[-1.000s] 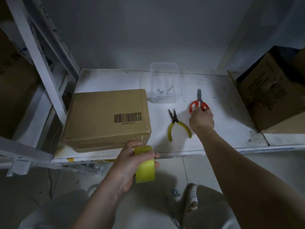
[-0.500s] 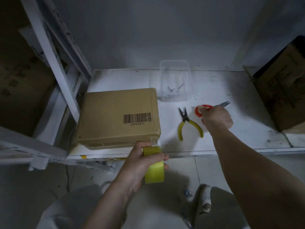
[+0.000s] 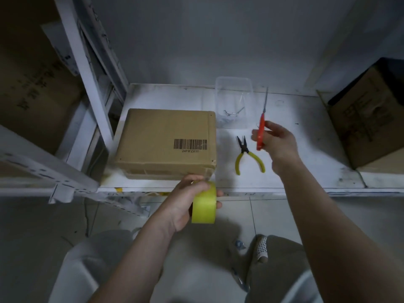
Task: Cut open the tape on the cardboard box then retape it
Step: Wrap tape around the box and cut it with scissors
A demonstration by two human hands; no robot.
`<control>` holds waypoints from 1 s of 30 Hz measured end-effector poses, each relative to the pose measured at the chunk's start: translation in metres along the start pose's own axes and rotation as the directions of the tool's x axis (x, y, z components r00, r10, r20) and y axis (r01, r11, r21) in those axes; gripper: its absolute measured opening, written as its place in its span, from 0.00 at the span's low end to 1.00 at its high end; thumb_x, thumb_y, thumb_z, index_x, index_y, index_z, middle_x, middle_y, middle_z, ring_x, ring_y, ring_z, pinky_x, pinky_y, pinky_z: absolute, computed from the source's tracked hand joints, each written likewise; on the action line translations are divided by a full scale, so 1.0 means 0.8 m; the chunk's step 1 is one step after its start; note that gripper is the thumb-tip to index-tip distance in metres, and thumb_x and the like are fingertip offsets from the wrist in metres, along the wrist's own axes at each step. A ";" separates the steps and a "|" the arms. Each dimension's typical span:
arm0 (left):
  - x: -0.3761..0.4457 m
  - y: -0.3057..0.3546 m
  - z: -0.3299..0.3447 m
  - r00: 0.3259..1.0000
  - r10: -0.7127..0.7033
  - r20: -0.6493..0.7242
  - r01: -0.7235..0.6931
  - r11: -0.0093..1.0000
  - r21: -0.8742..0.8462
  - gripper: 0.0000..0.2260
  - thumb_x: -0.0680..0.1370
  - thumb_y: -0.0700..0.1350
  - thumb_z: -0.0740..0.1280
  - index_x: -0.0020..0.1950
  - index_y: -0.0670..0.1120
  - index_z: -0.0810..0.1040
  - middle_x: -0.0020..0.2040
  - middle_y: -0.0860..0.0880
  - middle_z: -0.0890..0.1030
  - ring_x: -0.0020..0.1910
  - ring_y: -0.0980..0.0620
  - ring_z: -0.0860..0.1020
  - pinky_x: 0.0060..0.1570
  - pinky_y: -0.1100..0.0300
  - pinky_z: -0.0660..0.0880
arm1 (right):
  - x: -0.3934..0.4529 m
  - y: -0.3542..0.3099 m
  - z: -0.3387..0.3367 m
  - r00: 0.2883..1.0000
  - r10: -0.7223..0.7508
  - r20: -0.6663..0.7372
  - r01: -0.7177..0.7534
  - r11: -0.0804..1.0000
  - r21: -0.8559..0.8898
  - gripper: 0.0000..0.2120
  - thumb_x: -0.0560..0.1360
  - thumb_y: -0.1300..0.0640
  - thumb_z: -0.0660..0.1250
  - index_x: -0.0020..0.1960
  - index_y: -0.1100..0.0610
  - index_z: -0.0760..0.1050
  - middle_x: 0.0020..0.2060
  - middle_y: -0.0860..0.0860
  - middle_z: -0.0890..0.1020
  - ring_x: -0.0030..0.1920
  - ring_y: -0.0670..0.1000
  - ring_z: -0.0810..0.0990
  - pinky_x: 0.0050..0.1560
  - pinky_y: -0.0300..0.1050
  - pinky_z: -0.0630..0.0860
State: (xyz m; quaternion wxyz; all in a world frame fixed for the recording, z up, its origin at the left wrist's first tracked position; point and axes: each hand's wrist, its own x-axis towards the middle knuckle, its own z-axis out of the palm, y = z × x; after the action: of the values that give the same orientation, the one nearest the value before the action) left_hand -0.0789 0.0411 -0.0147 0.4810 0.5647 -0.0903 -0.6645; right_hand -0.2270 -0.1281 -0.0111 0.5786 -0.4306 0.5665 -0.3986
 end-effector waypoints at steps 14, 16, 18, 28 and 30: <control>0.004 -0.004 -0.008 1.000 -0.025 0.001 0.025 0.998 0.054 0.11 0.75 0.35 0.66 0.57 0.38 0.70 0.34 0.39 0.82 0.33 0.43 0.81 0.43 0.50 0.79 | -0.081 0.016 0.073 0.888 -0.188 0.420 0.457 0.477 -0.751 0.32 0.65 0.37 0.72 0.65 0.41 0.67 0.52 0.44 0.73 0.55 0.47 0.74 0.64 0.52 0.60; 0.005 -0.004 -0.010 0.995 -0.102 -0.014 0.103 0.990 0.097 0.04 0.75 0.36 0.65 0.49 0.38 0.74 0.32 0.40 0.82 0.29 0.45 0.81 0.35 0.57 0.79 | -0.080 0.015 0.074 0.887 -0.183 0.424 0.459 0.446 -0.768 0.31 0.66 0.38 0.71 0.67 0.41 0.66 0.55 0.46 0.75 0.56 0.48 0.74 0.65 0.52 0.60; 0.004 -0.007 -0.013 0.981 -0.195 -0.020 0.196 0.978 0.071 0.04 0.76 0.39 0.66 0.48 0.39 0.76 0.32 0.40 0.82 0.27 0.47 0.81 0.28 0.61 0.77 | -0.080 0.014 0.073 0.886 -0.175 0.430 0.462 0.426 -0.778 0.32 0.67 0.38 0.70 0.68 0.41 0.65 0.57 0.47 0.75 0.57 0.49 0.74 0.66 0.52 0.60; -0.001 -0.025 -0.018 0.999 -0.015 -0.043 0.015 1.000 0.005 0.07 0.77 0.34 0.64 0.48 0.44 0.71 0.39 0.40 0.83 0.33 0.42 0.82 0.48 0.45 0.76 | -0.078 0.004 0.054 0.903 -0.015 0.429 0.235 0.854 -0.465 0.31 0.61 0.50 0.79 0.60 0.47 0.69 0.47 0.48 0.79 0.48 0.49 0.81 0.49 0.45 0.75; -0.003 -0.025 -0.018 0.998 0.002 -0.066 0.000 1.000 0.028 0.06 0.76 0.33 0.65 0.44 0.43 0.73 0.38 0.40 0.83 0.31 0.43 0.81 0.43 0.49 0.77 | -0.077 -0.007 0.027 0.913 0.020 0.409 0.155 0.907 -0.391 0.29 0.60 0.57 0.80 0.55 0.56 0.68 0.42 0.51 0.79 0.39 0.47 0.80 0.40 0.42 0.74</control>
State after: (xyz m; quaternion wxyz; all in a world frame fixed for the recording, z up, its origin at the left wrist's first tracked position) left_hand -0.0777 0.0592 -0.0317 0.4759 0.5931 -0.0839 -0.6439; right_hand -0.2081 -0.0702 0.0134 0.5633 -0.6363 0.4910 -0.1916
